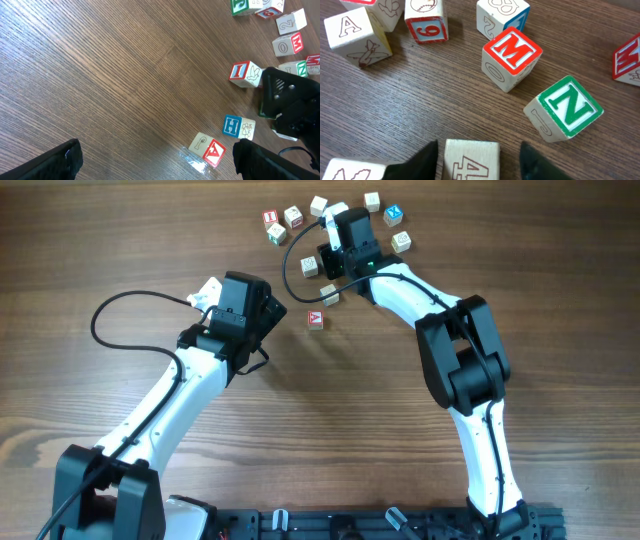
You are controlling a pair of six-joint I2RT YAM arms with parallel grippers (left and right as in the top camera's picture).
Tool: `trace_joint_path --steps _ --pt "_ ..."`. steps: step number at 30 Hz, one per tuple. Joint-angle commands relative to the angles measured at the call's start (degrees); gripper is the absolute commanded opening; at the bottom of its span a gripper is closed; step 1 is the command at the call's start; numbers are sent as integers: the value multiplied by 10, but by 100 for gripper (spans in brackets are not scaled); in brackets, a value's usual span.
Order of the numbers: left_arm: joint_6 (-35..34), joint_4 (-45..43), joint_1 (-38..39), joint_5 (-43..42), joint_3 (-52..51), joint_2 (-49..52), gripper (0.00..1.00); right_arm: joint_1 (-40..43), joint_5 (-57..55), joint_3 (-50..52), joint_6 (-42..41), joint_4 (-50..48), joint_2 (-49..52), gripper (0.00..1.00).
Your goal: Form a horizontal line
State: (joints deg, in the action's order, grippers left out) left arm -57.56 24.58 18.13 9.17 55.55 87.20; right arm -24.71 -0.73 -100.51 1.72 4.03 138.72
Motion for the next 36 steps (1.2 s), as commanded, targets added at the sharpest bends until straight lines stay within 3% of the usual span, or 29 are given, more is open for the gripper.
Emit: trace_joint_path --steps 1,4,10,19,27,36 --pt "5 1 -3 14 -3 -2 100 1 -3 -5 -4 7 25 36" --pt "5 1 -3 14 -3 -2 100 1 -3 -5 -4 7 25 27" --pt "5 1 -3 14 -3 -2 100 1 -6 -27 -4 28 23 24" --pt "5 1 -3 14 -3 -2 100 2 -6 -158 -9 234 -44 23" --pt "6 14 -4 28 -3 -2 100 3 -6 -162 -60 407 -163 23" --pt "5 58 -31 44 -3 -3 100 3 6 -137 -113 585 -181 21"
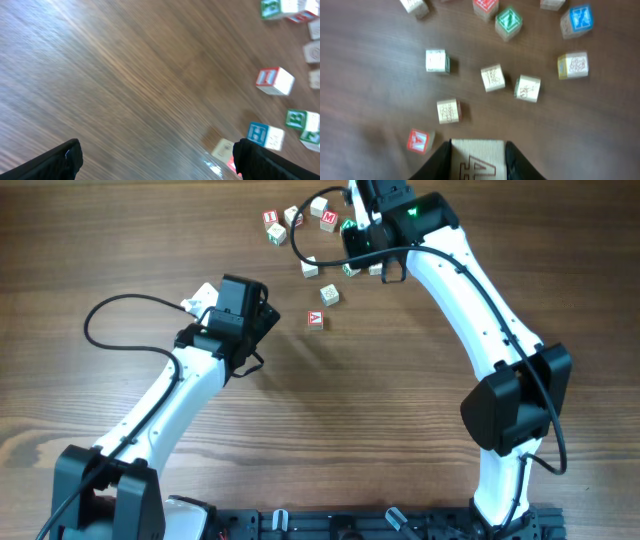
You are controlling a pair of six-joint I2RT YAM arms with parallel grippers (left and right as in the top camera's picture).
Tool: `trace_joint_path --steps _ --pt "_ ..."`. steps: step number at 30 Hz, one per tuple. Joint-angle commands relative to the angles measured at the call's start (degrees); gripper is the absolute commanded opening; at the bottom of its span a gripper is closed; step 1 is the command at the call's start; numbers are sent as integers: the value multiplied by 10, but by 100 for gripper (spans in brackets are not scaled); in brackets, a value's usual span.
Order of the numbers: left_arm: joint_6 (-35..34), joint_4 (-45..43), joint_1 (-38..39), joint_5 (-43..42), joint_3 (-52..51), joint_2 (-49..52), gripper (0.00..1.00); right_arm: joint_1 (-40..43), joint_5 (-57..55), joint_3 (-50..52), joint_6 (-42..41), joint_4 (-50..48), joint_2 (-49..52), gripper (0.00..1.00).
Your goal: Form a horizontal line
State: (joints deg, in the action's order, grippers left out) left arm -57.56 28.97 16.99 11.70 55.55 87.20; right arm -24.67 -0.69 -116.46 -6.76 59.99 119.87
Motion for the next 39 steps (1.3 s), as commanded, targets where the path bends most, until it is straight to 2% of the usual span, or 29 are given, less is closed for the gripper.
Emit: trace_joint_path --steps 1,6,11,16,25,30,36,39 --pt "5 18 -24 18 -3 -3 100 2 11 30 -29 35 8 21" --pt "2 21 -32 -8 -3 -3 100 1 40 103 -81 0 8 19" --pt "1 15 -32 -17 -3 -3 100 1 83 225 -157 -141 8 19" --pt "1 16 -32 -16 -3 -3 100 1 87 322 -184 -254 8 19" --pt "1 15 -32 -16 -3 -3 100 -19 86 383 -203 -334 8 20" --pt "1 15 -32 -16 -3 -3 100 -47 60 383 -205 -356 8 28" --pt "1 15 -32 -16 -3 -3 100 -56 25 383 -205 -355 8 51" --pt "1 15 -32 -16 -3 -3 100 -56 14 381 -214 -356 7 54"
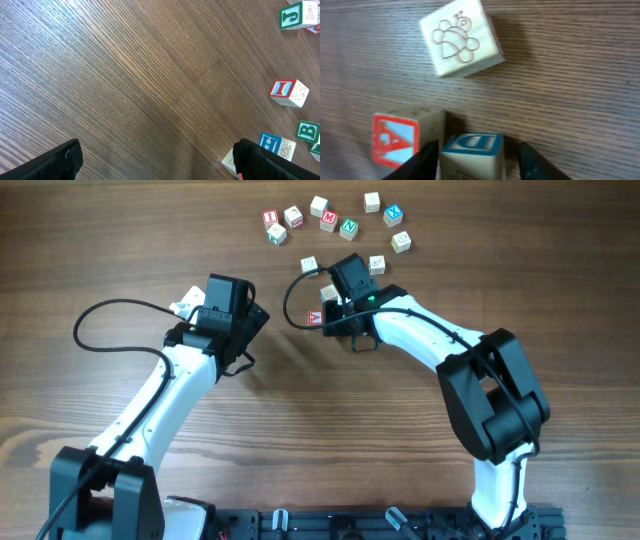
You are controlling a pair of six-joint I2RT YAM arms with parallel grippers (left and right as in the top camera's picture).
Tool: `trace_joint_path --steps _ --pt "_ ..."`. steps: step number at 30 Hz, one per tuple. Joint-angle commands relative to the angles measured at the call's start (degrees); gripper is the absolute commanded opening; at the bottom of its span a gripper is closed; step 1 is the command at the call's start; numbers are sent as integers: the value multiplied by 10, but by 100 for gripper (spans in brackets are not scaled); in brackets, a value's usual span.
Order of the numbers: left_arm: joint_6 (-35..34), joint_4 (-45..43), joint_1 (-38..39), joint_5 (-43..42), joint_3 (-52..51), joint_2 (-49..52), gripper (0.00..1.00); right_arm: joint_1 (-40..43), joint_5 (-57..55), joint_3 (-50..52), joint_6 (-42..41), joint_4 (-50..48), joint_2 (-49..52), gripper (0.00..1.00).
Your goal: Form a horizontal line
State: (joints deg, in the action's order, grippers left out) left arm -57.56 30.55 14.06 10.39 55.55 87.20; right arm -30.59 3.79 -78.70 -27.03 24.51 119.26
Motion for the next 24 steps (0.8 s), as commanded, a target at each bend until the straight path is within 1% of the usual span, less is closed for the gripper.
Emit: trace_joint_path --steps 1,2,3,6,10,11,12,14,15,17,20,21,24 --pt "1 -1 -3 -3 -3 -3 100 3 -34 2 -14 -1 14 55" --pt "1 -1 -3 -3 -3 -3 100 3 -40 0 -15 -1 13 58" --pt "1 -1 -3 -3 -3 -3 100 3 -44 -2 -14 -1 12 64" --pt "1 -1 -3 -3 -3 -3 100 4 -61 -11 -10 0 -5 77" --pt "1 -1 -3 -3 -3 -3 100 6 -103 -14 1 3 -59 88" --pt "1 -1 -3 -3 -3 -3 100 7 -118 -14 1 3 -75 93" --pt "1 -1 -3 -3 -3 -3 100 7 -130 -14 1 3 -89 99" --pt "1 -1 -3 -3 -3 -3 100 8 -159 -14 3 -11 -125 100" --pt "1 -2 -3 -3 -3 -3 100 10 -163 -14 20 -28 -147 100" --pt "1 -3 -3 -5 -3 -3 100 12 -163 -14 66 -58 -170 100" --pt "1 -6 -2 -9 -3 -3 100 15 -163 -14 173 -113 -192 100" --pt "1 -7 -2 -10 -3 -3 100 17 -163 -14 189 -127 -192 100" --pt "1 -12 0 -10 -3 -2 100 30 -163 -14 175 -153 -182 100"
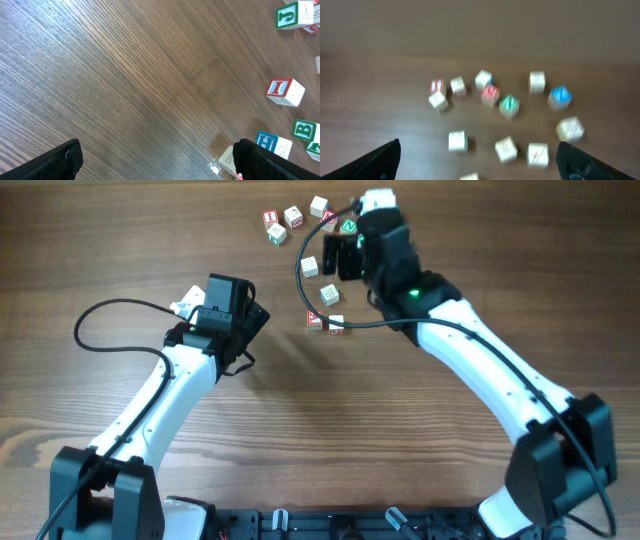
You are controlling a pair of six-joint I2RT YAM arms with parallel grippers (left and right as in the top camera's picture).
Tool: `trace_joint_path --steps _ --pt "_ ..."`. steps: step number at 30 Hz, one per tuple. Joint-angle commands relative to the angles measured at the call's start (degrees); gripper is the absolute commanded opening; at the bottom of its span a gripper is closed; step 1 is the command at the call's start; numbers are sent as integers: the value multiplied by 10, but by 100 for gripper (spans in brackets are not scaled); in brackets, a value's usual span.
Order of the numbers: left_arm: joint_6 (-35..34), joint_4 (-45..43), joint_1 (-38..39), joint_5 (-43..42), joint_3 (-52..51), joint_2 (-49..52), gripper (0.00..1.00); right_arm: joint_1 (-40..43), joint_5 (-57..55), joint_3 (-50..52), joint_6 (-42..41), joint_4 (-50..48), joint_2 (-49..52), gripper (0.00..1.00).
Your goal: Form a horizontal line
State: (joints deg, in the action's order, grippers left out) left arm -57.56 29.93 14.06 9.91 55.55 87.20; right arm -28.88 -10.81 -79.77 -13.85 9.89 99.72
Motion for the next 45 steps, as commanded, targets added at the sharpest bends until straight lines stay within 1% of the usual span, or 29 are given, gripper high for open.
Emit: trace_joint_path --steps 1,4,9,12,16,20,24,33,40,45 --pt "1 -8 1 -5 -3 -2 100 19 -17 -3 28 -9 21 99" --pt "1 -11 5 -5 -3 -2 100 42 -2 -3 3 -30 43 100" --pt "1 -35 26 -4 -3 -1 100 73 61 -4 3 -95 83 100" --pt "1 -61 44 -5 -3 -1 100 80 66 -25 4 -112 118 100" --pt "1 -82 66 5 -3 -1 100 80 66 -119 8 -97 212 99" --pt "1 -75 76 45 -3 -1 100 80 66 -242 19 -37 310 100" --pt "1 -57 76 75 -3 -1 100 80 82 -305 10 -26 370 99" --pt "1 -50 76 89 -3 -1 100 75 61 -317 -61 -56 436 84" --pt "1 -50 76 88 -3 -1 100 75 61 -317 -73 -77 449 82" --pt "1 -49 76 88 -3 -1 100 75 39 -317 -72 -71 452 73"
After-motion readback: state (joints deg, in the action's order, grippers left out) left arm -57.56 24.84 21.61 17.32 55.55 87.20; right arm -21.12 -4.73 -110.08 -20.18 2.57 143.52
